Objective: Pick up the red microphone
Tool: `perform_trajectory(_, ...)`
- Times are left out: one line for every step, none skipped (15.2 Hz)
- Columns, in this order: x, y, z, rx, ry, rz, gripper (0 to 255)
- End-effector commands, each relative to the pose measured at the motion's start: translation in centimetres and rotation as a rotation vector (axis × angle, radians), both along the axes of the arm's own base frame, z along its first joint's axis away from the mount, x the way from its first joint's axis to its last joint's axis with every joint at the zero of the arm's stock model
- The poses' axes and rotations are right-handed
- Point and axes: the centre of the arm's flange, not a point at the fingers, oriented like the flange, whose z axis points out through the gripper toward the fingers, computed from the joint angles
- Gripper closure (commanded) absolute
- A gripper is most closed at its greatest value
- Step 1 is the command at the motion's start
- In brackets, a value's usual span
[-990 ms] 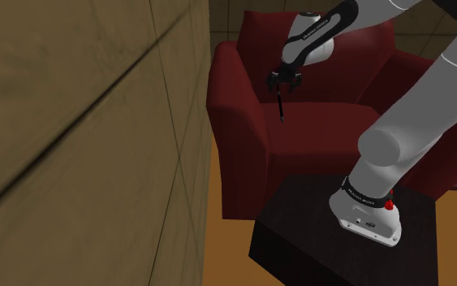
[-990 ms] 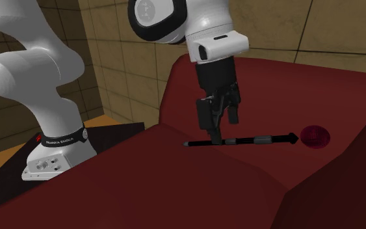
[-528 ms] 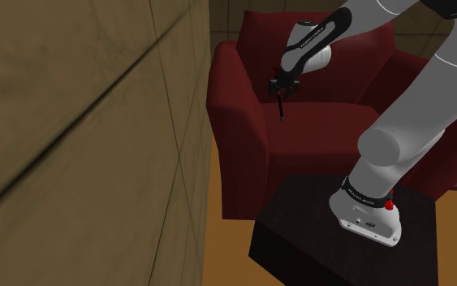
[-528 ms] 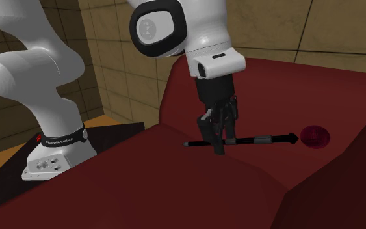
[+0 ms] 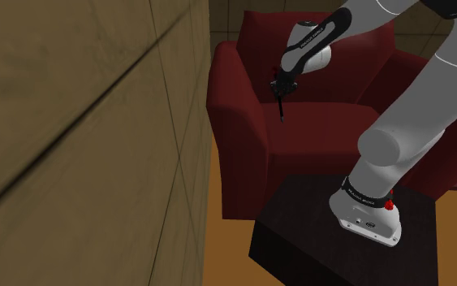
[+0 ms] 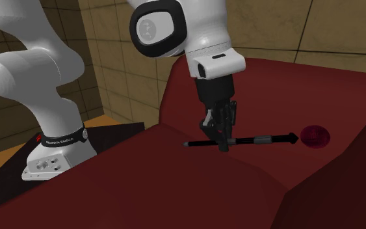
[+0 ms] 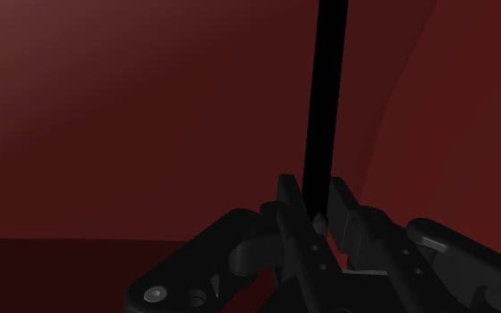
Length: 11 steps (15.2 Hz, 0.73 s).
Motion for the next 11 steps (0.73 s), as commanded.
perform_trajectory(0.0, 0.0, -0.1, 0.000, 0.000, 0.000, 255)
perform_trajectory(0.0, 0.0, 0.5, 0.000, 0.000, 0.000, 255)
perform_trajectory(0.0, 0.0, 1.0, 0.000, 0.000, 0.000, 255)
perform_trajectory(0.0, 0.0, 1.5, 0.000, 0.000, 0.000, 255)
perform_trajectory(0.0, 0.0, 2.0, 0.000, 0.000, 0.000, 255)
perform_trajectory(0.0, 0.0, 2.6, 0.000, 0.000, 0.000, 255)
perform_trajectory(0.0, 0.0, 3.1, 0.000, 0.000, 0.000, 255)
perform_trajectory(0.0, 0.0, 3.6, 0.000, 0.000, 0.000, 255)
perform_trajectory(0.0, 0.0, 4.1, 0.000, 0.000, 0.000, 255)
perform_trajectory(0.0, 0.0, 4.7, 0.000, 0.000, 0.000, 255)
perform_trajectory(0.0, 0.0, 5.2, 0.000, 0.000, 0.000, 255)
